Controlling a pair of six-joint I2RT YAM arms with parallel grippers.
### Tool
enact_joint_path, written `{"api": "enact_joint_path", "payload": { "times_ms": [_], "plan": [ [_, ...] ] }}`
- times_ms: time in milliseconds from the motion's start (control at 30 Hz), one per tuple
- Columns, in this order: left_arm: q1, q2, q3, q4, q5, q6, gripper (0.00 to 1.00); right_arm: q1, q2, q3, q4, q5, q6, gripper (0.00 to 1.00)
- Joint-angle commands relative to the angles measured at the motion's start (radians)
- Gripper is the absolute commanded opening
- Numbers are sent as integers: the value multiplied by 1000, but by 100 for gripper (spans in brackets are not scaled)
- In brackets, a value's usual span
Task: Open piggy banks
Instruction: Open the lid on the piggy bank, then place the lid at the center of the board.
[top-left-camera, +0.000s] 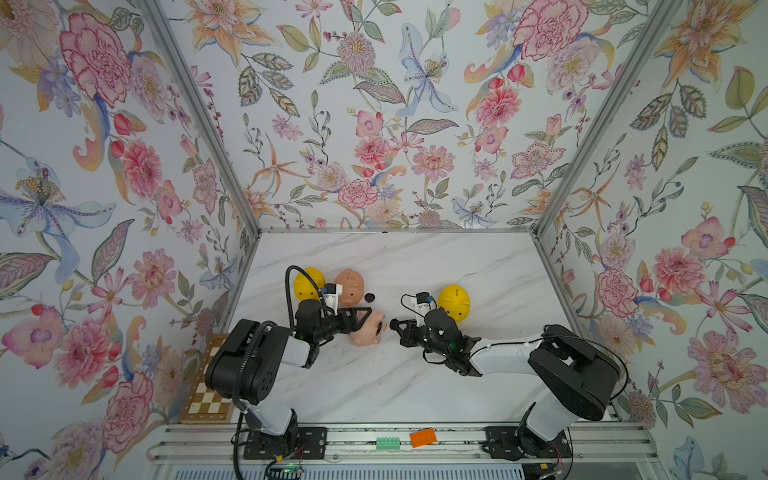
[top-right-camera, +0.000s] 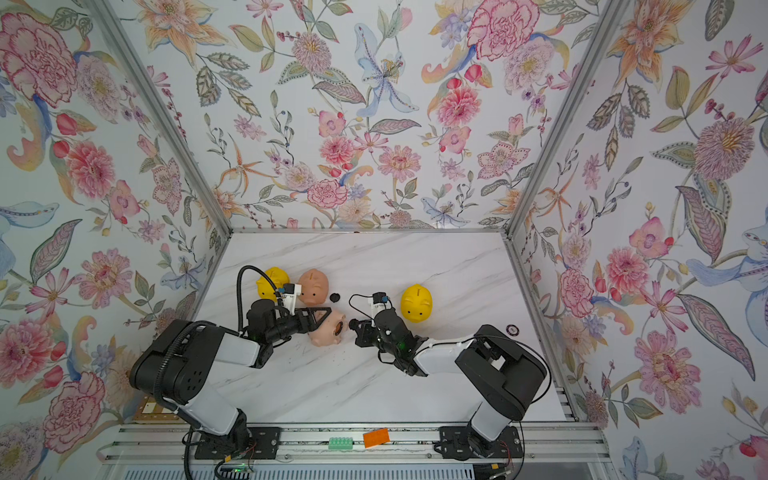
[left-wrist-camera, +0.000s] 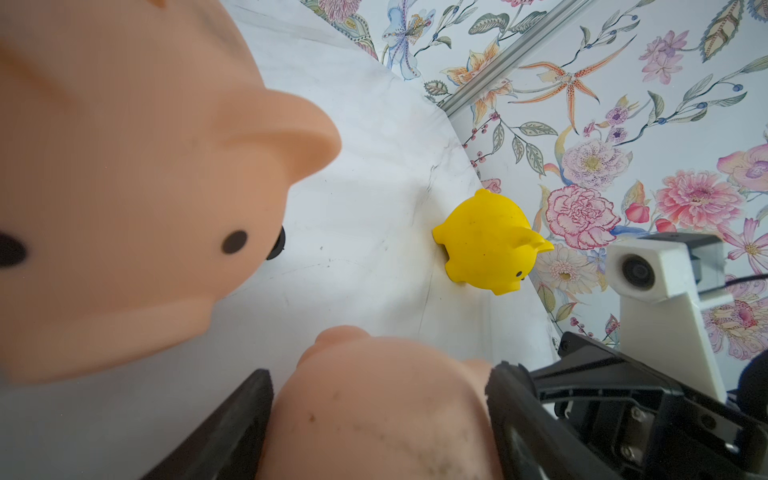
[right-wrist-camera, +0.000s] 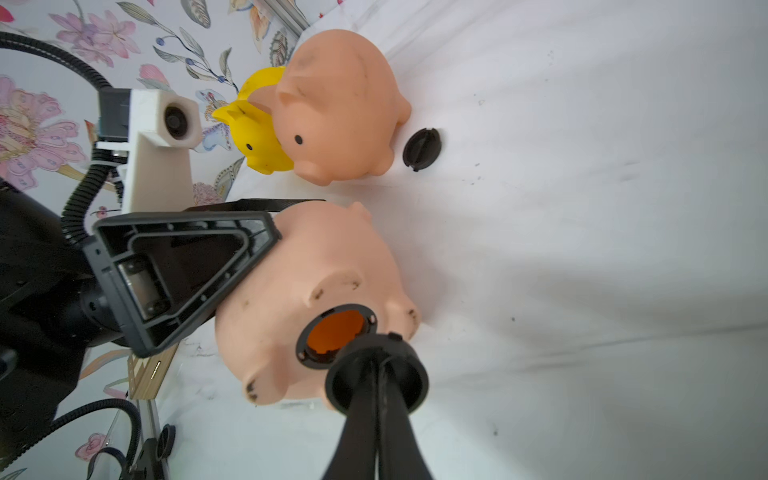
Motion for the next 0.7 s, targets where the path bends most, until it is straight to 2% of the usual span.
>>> {"api": "enact_joint_path", "payload": {
  "times_ms": [0,167,467,667],
  "plan": [
    [-22,38,-45,-210,-9,47,83,-35,-2,93,-252,-27,-81,0],
    [-20,30,-51,-204,-11,45,83,-88,98,265,-487,-17,-158,0],
    [-22,25,-56,-196,-9,43,83,-149,299,501,-688,40,-251,0],
    [-21,27,-56,-191,-9,43,83,-175,370,579,-738,58,-275,0]
  ]
}}
